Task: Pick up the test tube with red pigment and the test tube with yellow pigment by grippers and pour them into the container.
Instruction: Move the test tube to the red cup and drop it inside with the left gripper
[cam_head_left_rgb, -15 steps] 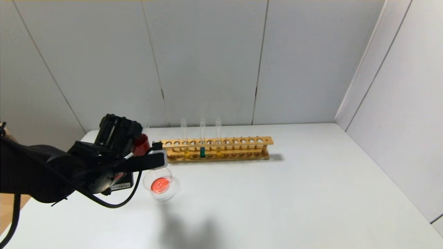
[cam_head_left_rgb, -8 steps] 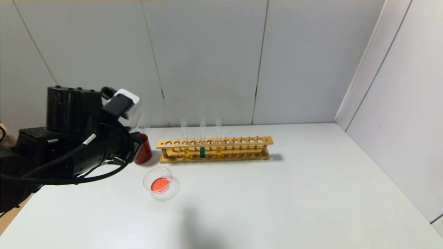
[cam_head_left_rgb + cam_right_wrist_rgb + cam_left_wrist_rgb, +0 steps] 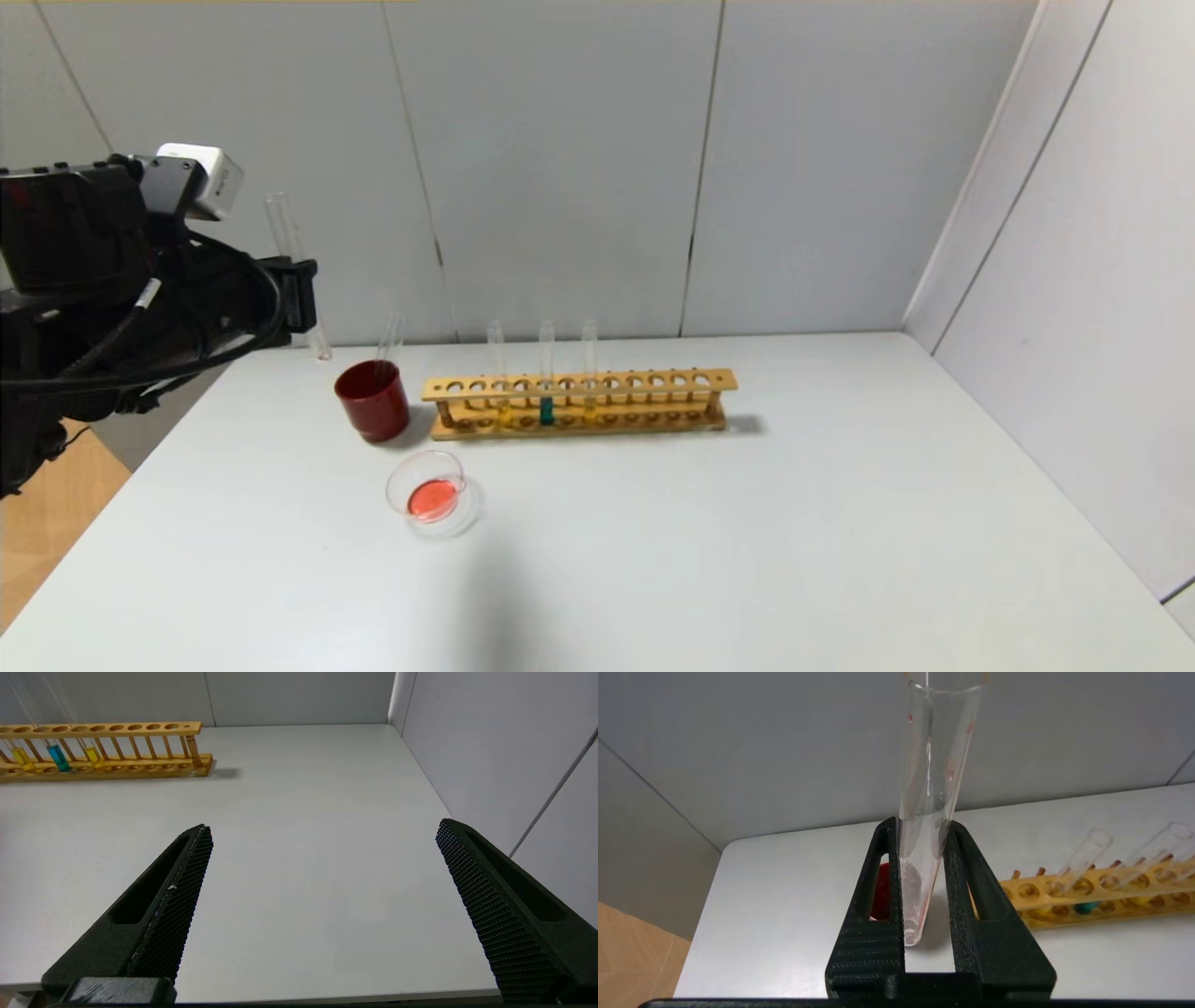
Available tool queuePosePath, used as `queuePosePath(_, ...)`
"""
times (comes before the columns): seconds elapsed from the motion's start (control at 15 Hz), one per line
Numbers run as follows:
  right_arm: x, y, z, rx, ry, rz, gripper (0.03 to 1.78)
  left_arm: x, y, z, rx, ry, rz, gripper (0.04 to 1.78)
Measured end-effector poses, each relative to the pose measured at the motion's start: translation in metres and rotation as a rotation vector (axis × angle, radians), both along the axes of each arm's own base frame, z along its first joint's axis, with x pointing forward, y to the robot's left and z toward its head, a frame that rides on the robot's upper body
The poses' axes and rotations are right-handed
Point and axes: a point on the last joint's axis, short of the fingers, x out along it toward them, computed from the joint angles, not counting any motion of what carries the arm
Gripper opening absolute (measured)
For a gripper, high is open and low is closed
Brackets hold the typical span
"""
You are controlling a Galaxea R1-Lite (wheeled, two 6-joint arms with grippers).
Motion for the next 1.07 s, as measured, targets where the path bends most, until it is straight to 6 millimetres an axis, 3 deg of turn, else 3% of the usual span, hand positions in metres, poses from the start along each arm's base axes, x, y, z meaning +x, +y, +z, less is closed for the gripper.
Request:
queuePosePath(0.4, 0.0, 0.0, 0.0, 0.0, 0.0, 0.0, 1.75, 0.047, 0.017, -0.019, -0.036, 0.05, 0.006, 0.32)
queuePosePath(0.8, 0.0, 0.0, 0.0, 0.0, 0.0, 0.0, 1.75, 0.097, 0.038, -0.064, -0.054, 0.102, 0.012, 0.32)
queuePosePath(1.07, 0.0, 0.0, 0.0, 0.0, 0.0, 0.0, 1.75, 0.117, 0.041, -0.093, -0.057, 0.135, 0.009, 0.32)
